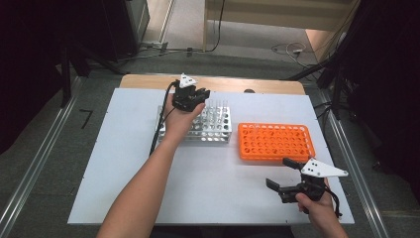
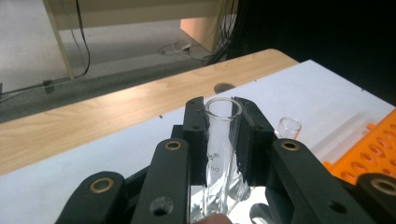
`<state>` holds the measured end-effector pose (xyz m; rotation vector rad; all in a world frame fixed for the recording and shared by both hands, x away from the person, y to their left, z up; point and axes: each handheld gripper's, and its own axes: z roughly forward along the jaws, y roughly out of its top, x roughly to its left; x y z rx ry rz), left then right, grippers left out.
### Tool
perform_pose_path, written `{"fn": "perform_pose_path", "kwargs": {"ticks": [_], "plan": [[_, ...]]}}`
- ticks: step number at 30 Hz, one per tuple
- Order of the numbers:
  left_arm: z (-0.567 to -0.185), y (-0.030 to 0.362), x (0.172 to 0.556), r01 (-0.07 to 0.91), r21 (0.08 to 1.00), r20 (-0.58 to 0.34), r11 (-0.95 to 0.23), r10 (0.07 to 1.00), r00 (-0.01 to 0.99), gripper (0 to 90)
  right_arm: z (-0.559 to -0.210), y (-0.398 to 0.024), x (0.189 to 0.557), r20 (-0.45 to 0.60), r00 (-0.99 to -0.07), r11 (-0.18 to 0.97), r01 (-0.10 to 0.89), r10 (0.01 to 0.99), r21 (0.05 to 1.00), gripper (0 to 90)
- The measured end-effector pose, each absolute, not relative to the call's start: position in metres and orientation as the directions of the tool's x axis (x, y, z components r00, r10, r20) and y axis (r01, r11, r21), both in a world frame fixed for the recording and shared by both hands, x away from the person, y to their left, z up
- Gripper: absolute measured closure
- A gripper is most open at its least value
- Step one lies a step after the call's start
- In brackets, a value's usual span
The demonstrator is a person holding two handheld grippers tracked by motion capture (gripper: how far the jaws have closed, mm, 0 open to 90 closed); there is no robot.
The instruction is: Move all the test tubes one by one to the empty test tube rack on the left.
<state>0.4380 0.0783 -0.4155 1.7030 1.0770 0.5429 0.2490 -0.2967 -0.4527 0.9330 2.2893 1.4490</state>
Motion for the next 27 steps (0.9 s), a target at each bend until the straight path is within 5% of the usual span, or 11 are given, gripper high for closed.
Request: {"fn": "perform_pose_path", "kwargs": {"ticks": [20,27], "plan": [[-0.4220,0.0738,0.4348,0.465,0.881,-0.180,-0.091,0.844,0.505,70.7,-0.4531,-0.2954,0.2495,0.104,-0.757,0.295,0.372,0.646,0.880,1.4],[-0.4200,0.0789,0.4286,0.469,0.880,-0.205,-0.073,0.832,0.515,60.7,-0.4532,-0.2944,0.2494,0.105,-0.757,0.295,0.373,0.645,0.880,1.4]]}}
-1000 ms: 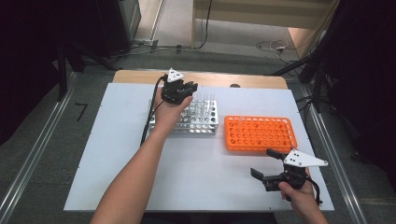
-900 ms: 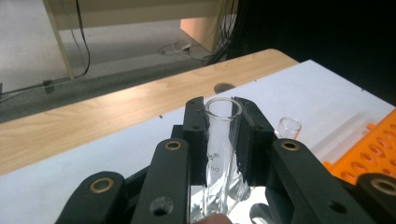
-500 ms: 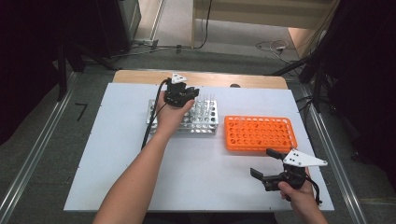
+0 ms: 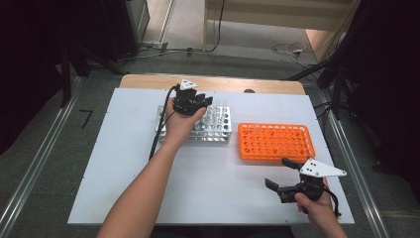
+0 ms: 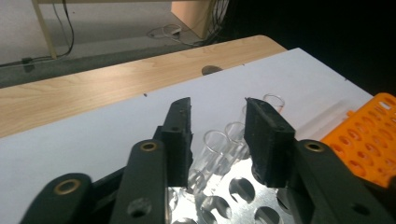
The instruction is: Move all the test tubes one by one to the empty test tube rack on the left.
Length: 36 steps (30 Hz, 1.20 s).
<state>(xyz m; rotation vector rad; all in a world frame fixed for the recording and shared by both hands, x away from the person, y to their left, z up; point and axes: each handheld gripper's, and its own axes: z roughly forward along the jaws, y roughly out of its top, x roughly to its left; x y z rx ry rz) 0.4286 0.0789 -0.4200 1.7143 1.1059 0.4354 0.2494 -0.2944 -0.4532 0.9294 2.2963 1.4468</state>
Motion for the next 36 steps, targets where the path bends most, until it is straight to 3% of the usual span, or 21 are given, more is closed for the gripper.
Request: {"fn": "perform_pose_path", "kwargs": {"ticks": [8,18,28,36], "plan": [[-0.413,0.085,0.404,0.450,0.890,-0.219,-0.071,0.799,0.560,32.2,-0.453,-0.292,0.250,0.100,-0.757,0.298,0.370,0.646,0.880,1.4],[-0.406,0.089,0.361,0.403,0.912,-0.202,-0.082,0.764,0.613,10.3,-0.451,-0.287,0.254,0.094,-0.745,0.294,0.371,0.660,0.881,1.5],[-0.398,0.098,0.319,0.356,0.932,-0.195,-0.068,0.733,0.652,1.1,-0.443,-0.281,0.268,0.091,-0.715,0.279,0.382,0.693,0.881,2.2],[-0.408,0.100,0.291,0.359,0.929,-0.208,-0.085,0.683,0.700,0.0,-0.439,-0.272,0.288,0.093,-0.697,0.280,0.402,0.711,0.872,3.7]]}}
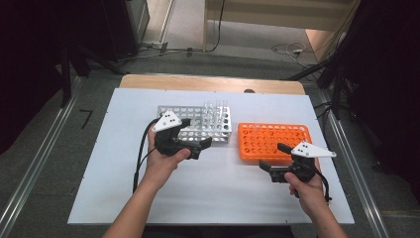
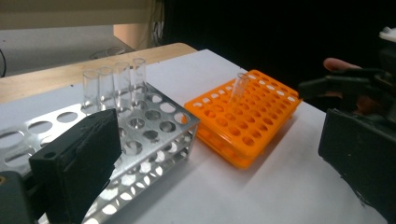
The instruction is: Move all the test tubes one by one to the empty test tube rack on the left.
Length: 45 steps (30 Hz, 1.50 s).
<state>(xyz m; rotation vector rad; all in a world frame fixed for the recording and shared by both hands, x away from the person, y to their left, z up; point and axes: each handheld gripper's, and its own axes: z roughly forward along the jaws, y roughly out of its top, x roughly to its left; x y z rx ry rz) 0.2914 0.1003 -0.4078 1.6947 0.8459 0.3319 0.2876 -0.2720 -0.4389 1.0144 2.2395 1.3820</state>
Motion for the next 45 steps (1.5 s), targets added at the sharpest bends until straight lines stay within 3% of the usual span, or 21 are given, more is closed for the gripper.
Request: {"fn": "perform_pose_path", "kwargs": {"ticks": [7,13,16,29,40,45], "plan": [[-0.419,0.105,0.272,0.358,0.930,-0.210,-0.080,0.683,0.700,0.0,-0.442,-0.261,0.308,0.100,-0.692,0.284,0.418,0.715,0.863,6.7],[-0.428,0.110,0.261,0.366,0.927,-0.216,-0.077,0.688,0.693,0.0,-0.450,-0.253,0.327,0.110,-0.659,0.269,0.447,0.744,0.853,14.7],[-0.431,0.113,0.257,0.371,0.926,-0.224,-0.071,0.688,0.690,0.0,-0.453,-0.247,0.334,0.114,-0.644,0.266,0.463,0.756,0.846,19.6],[-0.439,0.113,0.251,0.389,0.918,-0.236,-0.078,0.682,0.692,0.0,-0.461,-0.225,0.361,0.101,-0.532,0.240,0.534,0.841,0.811,55.3],[-0.440,0.114,0.252,0.397,0.915,-0.244,-0.075,0.682,0.689,0.0,-0.467,-0.219,0.364,0.061,-0.526,0.275,0.535,0.848,0.799,71.9],[-0.440,0.114,0.252,0.398,0.915,-0.244,-0.074,0.684,0.688,0.0,-0.467,-0.220,0.364,0.046,-0.531,0.284,0.522,0.846,0.804,74.0]]}}
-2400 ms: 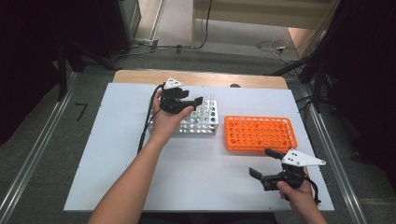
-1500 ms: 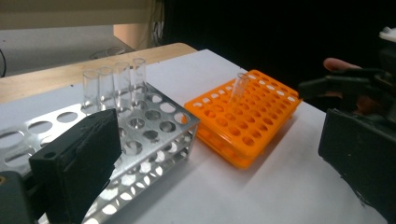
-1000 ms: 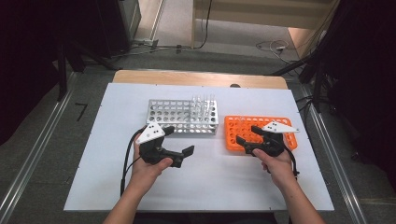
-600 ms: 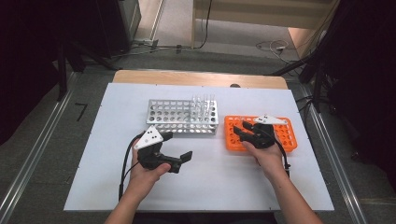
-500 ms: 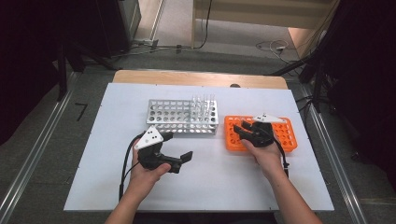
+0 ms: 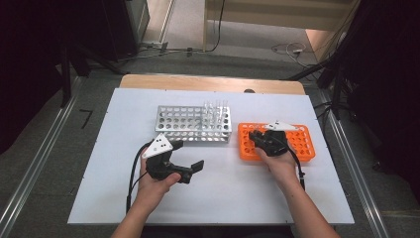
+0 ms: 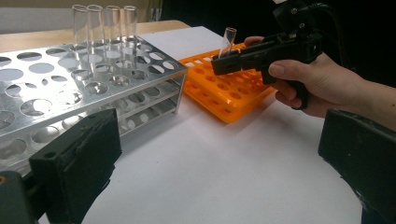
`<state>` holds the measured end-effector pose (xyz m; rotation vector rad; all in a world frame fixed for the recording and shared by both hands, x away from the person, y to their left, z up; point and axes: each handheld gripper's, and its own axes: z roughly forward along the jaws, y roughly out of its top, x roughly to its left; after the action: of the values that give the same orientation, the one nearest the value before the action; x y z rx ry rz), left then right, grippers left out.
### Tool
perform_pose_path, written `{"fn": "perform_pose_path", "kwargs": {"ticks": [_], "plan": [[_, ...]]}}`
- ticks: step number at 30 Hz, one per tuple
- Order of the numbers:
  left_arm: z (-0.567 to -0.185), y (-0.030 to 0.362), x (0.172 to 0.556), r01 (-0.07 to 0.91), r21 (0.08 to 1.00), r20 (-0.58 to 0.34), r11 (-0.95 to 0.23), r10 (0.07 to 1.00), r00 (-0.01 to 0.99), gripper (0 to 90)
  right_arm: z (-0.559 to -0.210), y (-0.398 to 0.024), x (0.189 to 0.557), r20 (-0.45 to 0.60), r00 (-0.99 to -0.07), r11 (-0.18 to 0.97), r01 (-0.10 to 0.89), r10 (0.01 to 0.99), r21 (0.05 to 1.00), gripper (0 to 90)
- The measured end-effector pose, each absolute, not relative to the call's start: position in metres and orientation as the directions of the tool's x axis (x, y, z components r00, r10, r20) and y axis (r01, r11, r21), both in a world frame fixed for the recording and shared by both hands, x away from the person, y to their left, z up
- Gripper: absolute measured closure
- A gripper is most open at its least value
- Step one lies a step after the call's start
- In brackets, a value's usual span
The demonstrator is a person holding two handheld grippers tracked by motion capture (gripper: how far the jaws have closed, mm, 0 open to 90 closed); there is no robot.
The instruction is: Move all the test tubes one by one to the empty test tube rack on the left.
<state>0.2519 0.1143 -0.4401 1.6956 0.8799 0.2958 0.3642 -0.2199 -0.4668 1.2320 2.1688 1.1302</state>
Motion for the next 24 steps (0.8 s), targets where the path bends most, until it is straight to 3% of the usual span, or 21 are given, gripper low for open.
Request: {"fn": "perform_pose_path", "kwargs": {"ticks": [11,24], "plan": [[-0.439,0.114,0.252,0.395,0.916,-0.242,-0.075,0.682,0.690,0.0,-0.446,-0.228,0.356,0.048,-0.560,0.258,0.454,0.827,0.853,74.1],[-0.434,0.109,0.249,0.382,0.921,-0.234,-0.081,0.669,0.706,0.0,-0.424,-0.219,0.316,0.036,-0.656,0.285,0.376,0.754,0.881,74.0]]}}
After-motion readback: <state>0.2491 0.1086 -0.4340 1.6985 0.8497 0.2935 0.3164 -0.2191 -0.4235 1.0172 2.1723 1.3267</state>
